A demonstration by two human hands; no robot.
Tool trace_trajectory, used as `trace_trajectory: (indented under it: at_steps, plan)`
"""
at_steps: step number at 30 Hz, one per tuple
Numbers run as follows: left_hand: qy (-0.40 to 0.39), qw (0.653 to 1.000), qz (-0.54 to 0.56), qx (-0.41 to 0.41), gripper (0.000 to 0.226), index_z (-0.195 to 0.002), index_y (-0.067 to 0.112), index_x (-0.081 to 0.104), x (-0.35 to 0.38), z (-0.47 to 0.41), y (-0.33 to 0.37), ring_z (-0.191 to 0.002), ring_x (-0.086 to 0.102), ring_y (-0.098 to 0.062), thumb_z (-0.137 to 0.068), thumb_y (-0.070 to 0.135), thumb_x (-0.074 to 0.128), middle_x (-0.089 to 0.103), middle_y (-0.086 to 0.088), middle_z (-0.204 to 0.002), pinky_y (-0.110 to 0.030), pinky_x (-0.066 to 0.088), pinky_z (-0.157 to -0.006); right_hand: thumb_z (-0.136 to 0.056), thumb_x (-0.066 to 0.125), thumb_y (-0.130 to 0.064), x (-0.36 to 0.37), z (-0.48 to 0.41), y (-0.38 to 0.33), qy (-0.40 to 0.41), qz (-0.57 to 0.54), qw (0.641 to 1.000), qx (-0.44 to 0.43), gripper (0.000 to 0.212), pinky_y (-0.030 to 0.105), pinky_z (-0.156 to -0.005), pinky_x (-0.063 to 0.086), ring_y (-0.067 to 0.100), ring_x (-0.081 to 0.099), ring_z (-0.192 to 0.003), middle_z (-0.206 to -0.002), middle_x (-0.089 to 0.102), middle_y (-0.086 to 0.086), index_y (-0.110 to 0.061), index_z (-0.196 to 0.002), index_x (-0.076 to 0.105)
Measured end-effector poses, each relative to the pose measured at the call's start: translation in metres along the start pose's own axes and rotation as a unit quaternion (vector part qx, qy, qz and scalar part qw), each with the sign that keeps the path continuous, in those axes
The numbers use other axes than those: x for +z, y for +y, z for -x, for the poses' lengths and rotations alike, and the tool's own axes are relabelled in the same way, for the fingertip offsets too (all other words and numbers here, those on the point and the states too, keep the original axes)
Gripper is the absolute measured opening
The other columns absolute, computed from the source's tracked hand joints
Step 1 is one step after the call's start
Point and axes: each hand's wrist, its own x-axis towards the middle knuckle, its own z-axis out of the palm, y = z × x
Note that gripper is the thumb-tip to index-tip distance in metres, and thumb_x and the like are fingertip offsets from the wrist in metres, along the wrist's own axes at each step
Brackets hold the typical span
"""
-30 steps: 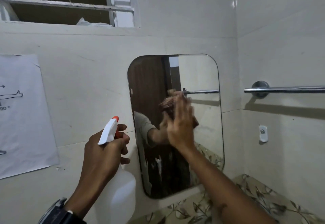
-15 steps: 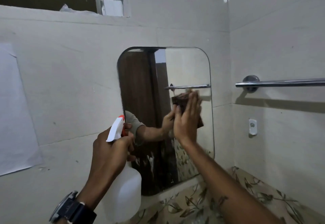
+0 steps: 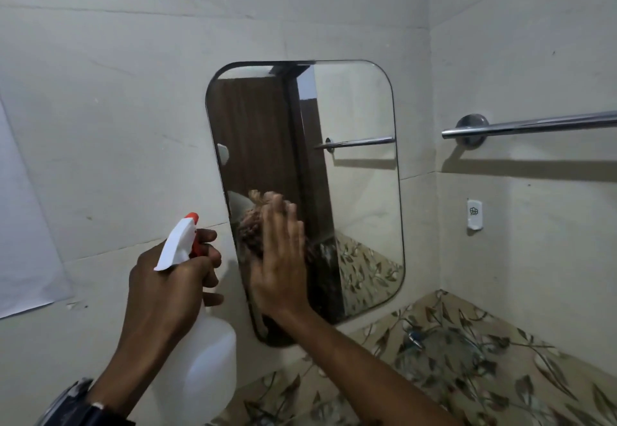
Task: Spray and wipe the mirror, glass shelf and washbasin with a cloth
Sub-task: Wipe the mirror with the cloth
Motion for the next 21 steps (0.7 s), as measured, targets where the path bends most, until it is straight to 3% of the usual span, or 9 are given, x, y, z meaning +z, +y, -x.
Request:
trace_trajectory:
  at_steps: [2, 5, 8, 10, 13, 16, 17, 19, 21]
  plan:
    - [-0.008, 1.0, -0.003, -0.002, 0.05, -0.089, 0.042, 0.065, 0.002, 0.0, -0.004, -0.082, 0.069, -0.04, -0.09, -0.007, 0.057, 0.074, -0.012, -0.09, -0.034, 0.06, -0.05, -0.1, 0.051, -0.027, -0.017, -0.007, 0.037, 0.042, -0.028, 0.997, 0.062, 0.075, 0.05, -0.127, 0.006, 0.021, -0.006, -0.157, -0.17, -0.003, -0.002, -0.016, -0.161, 0.008]
    - [-0.014, 1.0, 0.006, -0.003, 0.056, -0.093, 0.048, 0.062, 0.009, 0.001, -0.008, -0.081, 0.07, -0.035, -0.09, -0.008, 0.058, 0.074, -0.01, -0.094, -0.044, 0.064, -0.059, -0.103, 0.039, -0.039, -0.047, -0.021, 0.106, 0.116, -0.057, 0.974, 0.188, 0.069, 0.054, -0.126, 0.011, 0.015, -0.006, -0.156, -0.169, -0.002, -0.009, -0.022, -0.161, 0.008]
    - [-0.018, 1.0, 0.01, -0.012, 0.054, -0.093, 0.045, 0.063, 0.02, 0.002, -0.012, -0.08, 0.07, -0.036, -0.09, -0.009, 0.059, 0.074, -0.017, -0.095, -0.053, 0.066, -0.067, -0.104, 0.039, -0.033, -0.073, -0.029, 0.162, 0.13, -0.064, 0.957, 0.251, 0.067, 0.056, -0.125, 0.009, 0.016, -0.005, -0.155, -0.17, -0.001, -0.006, -0.025, -0.161, 0.005]
    - [-0.022, 0.999, 0.012, -0.021, 0.053, -0.088, 0.043, 0.061, 0.027, 0.004, -0.014, -0.081, 0.071, -0.037, -0.089, -0.011, 0.059, 0.073, -0.021, -0.097, -0.059, 0.065, -0.072, -0.104, 0.039, -0.033, -0.082, -0.031, 0.18, 0.117, -0.051, 0.961, 0.245, 0.068, 0.055, -0.126, 0.007, 0.014, -0.007, -0.154, -0.17, -0.002, -0.005, -0.024, -0.161, 0.004]
    - [-0.023, 0.999, 0.028, -0.039, 0.057, -0.085, 0.044, 0.061, 0.031, 0.008, -0.019, -0.08, 0.07, -0.037, -0.088, -0.013, 0.057, 0.074, -0.019, -0.094, -0.056, 0.065, -0.069, -0.105, 0.041, -0.03, -0.076, -0.031, 0.172, 0.122, -0.052, 0.961, 0.243, 0.068, 0.054, -0.126, 0.004, 0.02, -0.007, -0.156, -0.17, -0.004, -0.003, -0.021, -0.161, 0.003]
    - [-0.022, 0.998, 0.032, -0.039, 0.051, -0.103, 0.038, 0.066, 0.028, 0.011, -0.027, -0.081, 0.07, -0.036, -0.089, -0.01, 0.057, 0.074, -0.017, -0.096, -0.053, 0.066, -0.068, -0.104, 0.04, -0.033, -0.053, -0.014, 0.13, 0.115, -0.045, 0.966, 0.228, 0.068, 0.052, -0.127, 0.007, 0.02, -0.008, -0.157, -0.17, -0.003, -0.004, -0.022, -0.161, 0.003]
    - [-0.019, 0.999, 0.03, -0.038, 0.052, -0.109, 0.038, 0.065, 0.025, 0.012, -0.03, -0.081, 0.07, -0.035, -0.09, -0.009, 0.058, 0.074, -0.017, -0.097, -0.053, 0.066, -0.068, -0.104, 0.038, -0.035, -0.043, -0.003, 0.108, 0.103, -0.044, 0.972, 0.206, 0.068, 0.052, -0.127, 0.008, 0.019, -0.008, -0.157, -0.17, -0.002, -0.004, -0.022, -0.161, 0.004]
    - [-0.016, 0.999, 0.03, -0.037, 0.051, -0.103, 0.039, 0.065, 0.02, 0.012, -0.032, -0.08, 0.069, -0.034, -0.091, -0.01, 0.058, 0.073, -0.017, -0.096, -0.05, 0.064, -0.067, -0.103, 0.038, -0.039, -0.017, 0.026, 0.061, 0.075, -0.044, 0.986, 0.141, 0.069, 0.051, -0.127, 0.009, 0.021, -0.007, -0.157, -0.17, -0.001, -0.002, -0.02, -0.161, 0.005]
    - [-0.013, 0.998, 0.033, -0.042, 0.05, -0.097, 0.038, 0.065, 0.014, 0.013, -0.034, -0.076, 0.067, -0.033, -0.09, -0.011, 0.057, 0.073, -0.018, -0.095, -0.046, 0.063, -0.065, -0.101, 0.051, -0.03, 0.013, 0.058, 0.018, 0.032, -0.028, 0.996, 0.078, 0.077, 0.052, -0.127, 0.008, 0.028, -0.004, -0.157, -0.17, -0.001, 0.002, -0.019, -0.161, 0.005]
